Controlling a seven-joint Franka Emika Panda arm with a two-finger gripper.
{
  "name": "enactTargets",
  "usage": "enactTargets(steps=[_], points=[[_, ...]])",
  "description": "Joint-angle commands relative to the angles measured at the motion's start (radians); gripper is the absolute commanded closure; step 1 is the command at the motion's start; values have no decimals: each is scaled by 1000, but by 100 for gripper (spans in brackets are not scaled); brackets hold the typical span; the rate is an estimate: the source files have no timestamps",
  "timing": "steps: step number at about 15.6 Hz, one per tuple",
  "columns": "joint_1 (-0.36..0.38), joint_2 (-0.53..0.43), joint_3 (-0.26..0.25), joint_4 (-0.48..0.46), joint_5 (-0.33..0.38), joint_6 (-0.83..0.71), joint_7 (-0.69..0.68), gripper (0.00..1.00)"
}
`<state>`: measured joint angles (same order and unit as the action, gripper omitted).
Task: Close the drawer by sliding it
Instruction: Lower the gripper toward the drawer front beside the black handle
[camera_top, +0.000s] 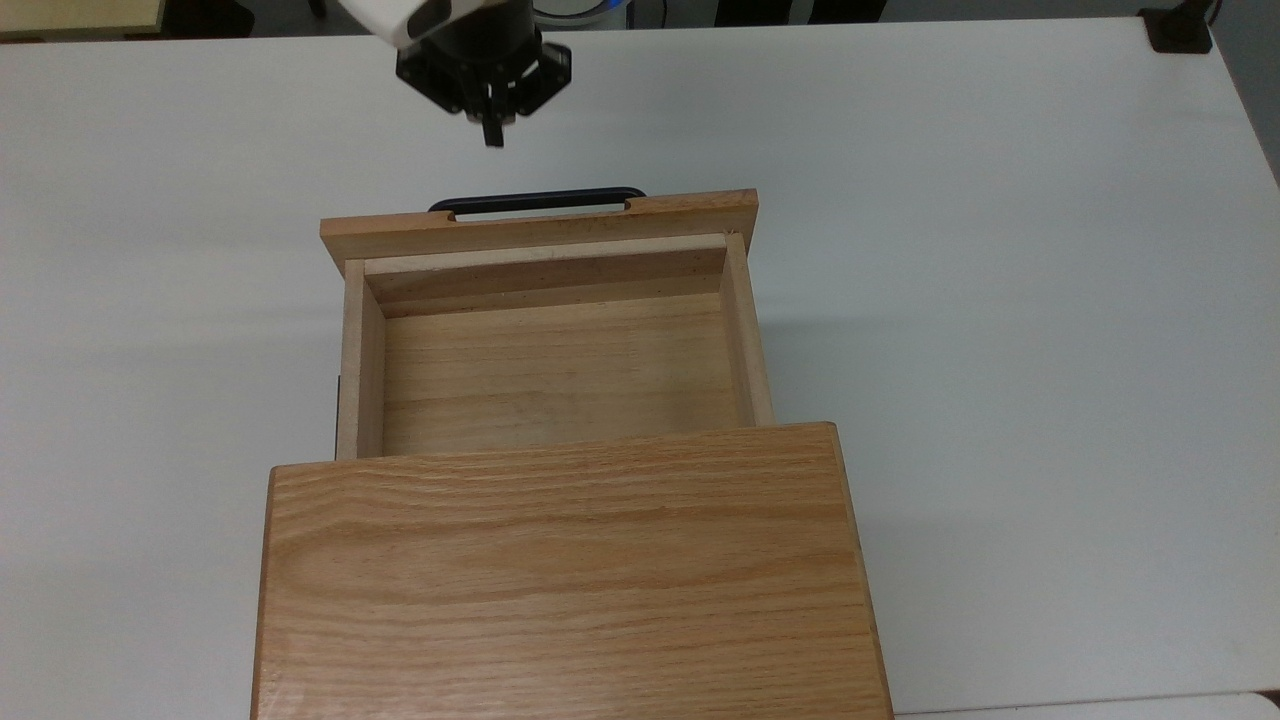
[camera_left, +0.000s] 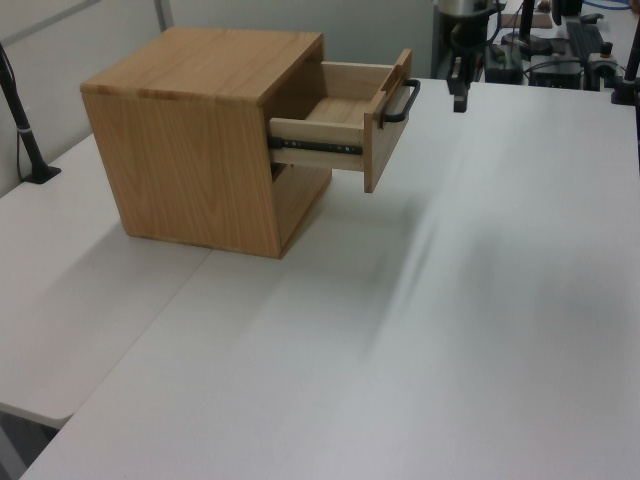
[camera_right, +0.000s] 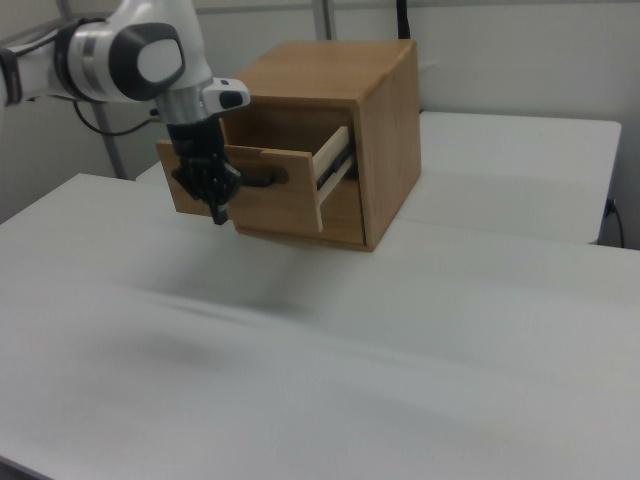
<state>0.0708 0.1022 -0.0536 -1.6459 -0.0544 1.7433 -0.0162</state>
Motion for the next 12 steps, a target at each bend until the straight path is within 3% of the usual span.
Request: enactTargets(steps=[1,12], points=[[14,89,-6,84,19,28,1,100],[14,186,-5,135,100,312,-64,100]])
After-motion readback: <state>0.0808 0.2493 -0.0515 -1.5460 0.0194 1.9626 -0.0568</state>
